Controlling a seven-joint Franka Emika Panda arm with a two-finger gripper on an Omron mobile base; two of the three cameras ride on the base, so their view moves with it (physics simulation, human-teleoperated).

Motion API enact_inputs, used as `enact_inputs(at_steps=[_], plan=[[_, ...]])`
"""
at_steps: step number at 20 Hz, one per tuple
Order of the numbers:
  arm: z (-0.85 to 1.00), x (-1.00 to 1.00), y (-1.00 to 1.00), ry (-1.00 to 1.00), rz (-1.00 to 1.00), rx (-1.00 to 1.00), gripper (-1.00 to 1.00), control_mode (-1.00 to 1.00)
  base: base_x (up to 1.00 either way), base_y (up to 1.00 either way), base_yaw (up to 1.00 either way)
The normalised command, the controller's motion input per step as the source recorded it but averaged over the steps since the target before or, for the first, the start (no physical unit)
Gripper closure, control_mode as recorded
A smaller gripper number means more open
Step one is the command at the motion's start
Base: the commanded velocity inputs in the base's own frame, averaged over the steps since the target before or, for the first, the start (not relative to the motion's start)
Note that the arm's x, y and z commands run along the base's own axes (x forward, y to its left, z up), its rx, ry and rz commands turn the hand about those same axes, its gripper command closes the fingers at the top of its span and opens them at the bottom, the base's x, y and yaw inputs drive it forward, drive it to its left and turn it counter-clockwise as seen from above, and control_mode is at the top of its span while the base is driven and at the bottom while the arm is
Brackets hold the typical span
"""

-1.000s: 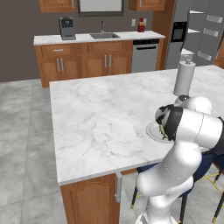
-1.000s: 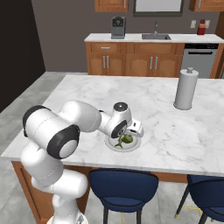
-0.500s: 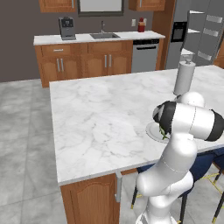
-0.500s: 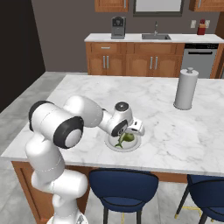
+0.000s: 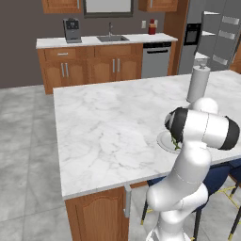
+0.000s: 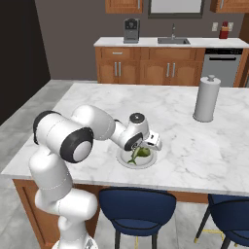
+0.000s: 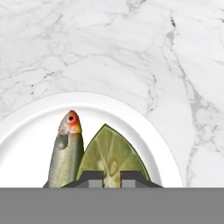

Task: Take the lemon wedge from the fridge and place it on the plate with fish on the dining counter.

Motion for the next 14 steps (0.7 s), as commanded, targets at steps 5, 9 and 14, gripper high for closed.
enact_inputs(at_steps=[5,9,14], plan=[[-0.01,0.18,0.00,-0.02,0.00,0.00,1.00,-1.00,0.00,0.00,0.00],[-0.02,0.45,0.00,-0.03,-0.03,0.00,-1.00,-1.00,0.00,0.00,0.00],[0.00,0.07,0.00,0.00,-0.01,0.00,-1.00,-1.00,0.00,0.00,0.00]])
